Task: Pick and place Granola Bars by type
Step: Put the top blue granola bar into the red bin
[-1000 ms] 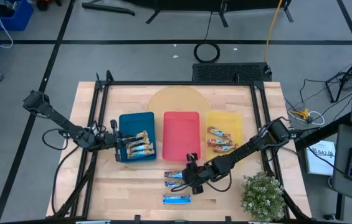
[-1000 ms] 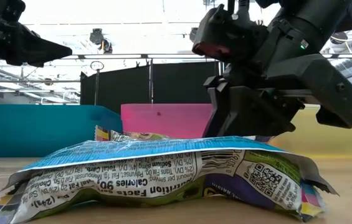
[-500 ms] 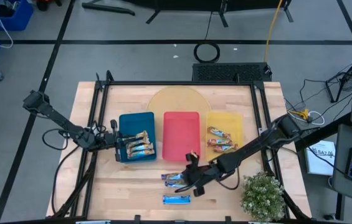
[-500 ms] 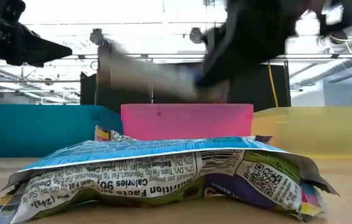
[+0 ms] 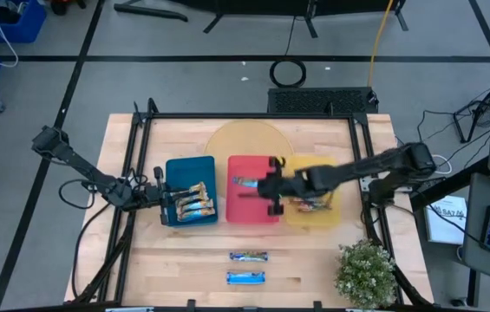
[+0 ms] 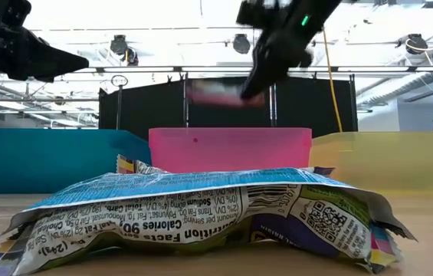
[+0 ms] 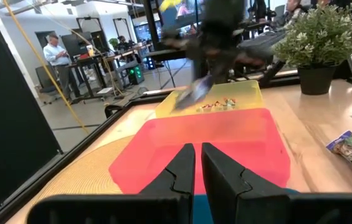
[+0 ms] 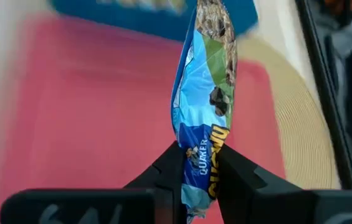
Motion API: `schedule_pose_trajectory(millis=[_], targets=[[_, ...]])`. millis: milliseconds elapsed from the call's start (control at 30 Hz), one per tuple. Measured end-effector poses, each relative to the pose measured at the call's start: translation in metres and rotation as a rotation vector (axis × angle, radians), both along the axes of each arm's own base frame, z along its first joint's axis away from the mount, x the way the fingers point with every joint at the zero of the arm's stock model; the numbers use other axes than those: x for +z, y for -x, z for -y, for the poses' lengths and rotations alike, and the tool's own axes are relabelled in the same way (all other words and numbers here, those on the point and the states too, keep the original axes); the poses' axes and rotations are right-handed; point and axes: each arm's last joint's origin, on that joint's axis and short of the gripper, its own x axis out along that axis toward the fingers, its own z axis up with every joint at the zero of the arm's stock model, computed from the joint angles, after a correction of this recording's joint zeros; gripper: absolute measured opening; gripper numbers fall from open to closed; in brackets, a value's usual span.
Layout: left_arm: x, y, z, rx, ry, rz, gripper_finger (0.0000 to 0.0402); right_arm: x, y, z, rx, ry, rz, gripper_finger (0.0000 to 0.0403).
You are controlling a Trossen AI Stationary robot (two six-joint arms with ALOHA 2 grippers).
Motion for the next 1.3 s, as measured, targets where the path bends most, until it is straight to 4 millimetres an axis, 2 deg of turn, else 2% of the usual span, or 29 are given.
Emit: schedule_pose_trajectory(millis=[100, 267, 367, 533, 733, 867, 1067, 1167, 1300], targets=[[0.000, 0.000, 0.000, 0.000, -0.012, -0.002, 0.0037, -0.016, -0.010, 0.022, 0.011, -0.053, -0.051, 0.0063], [0.000, 0.000, 0.000, 0.001, -0.020, -0.005, 0.0037, -0.047, -0.027, 0.039, 0.051, -0.103, -0.104, 0.0063], [0.000, 0.000, 0.000, 0.001, -0.019, -0.006, 0.0037, -0.070, -0.031, 0.043, 0.039, -0.103, -0.170, 0.0063], [0.000, 0.000, 0.000, 0.001, -0.020, -0.007, 0.0037, -0.094, -0.036, 0.043, 0.033, -0.109, -0.231, 0.0059], [0.000, 0.000, 0.000, 0.000, -0.013, -0.006, 0.0037, -0.100, -0.036, 0.043, 0.026, -0.111, -0.249, 0.0065], [0.000, 0.000, 0.000, 0.000, -0.013, -0.005, 0.0037, -0.093, -0.035, 0.043, 0.029, -0.111, -0.236, 0.0084], [0.000, 0.000, 0.000, 0.000, -0.013, -0.005, 0.0037, -0.064, -0.030, 0.042, 0.011, -0.123, -0.144, 0.0121], [0.000, 0.000, 0.000, 0.000, -0.011, -0.005, 0.0037, -0.039, -0.024, 0.042, 0.014, -0.123, -0.071, 0.0132], [0.000, 0.000, 0.000, 0.000, -0.011, -0.006, 0.0037, 0.009, -0.004, 0.036, 0.039, -0.123, 0.059, 0.0131]])
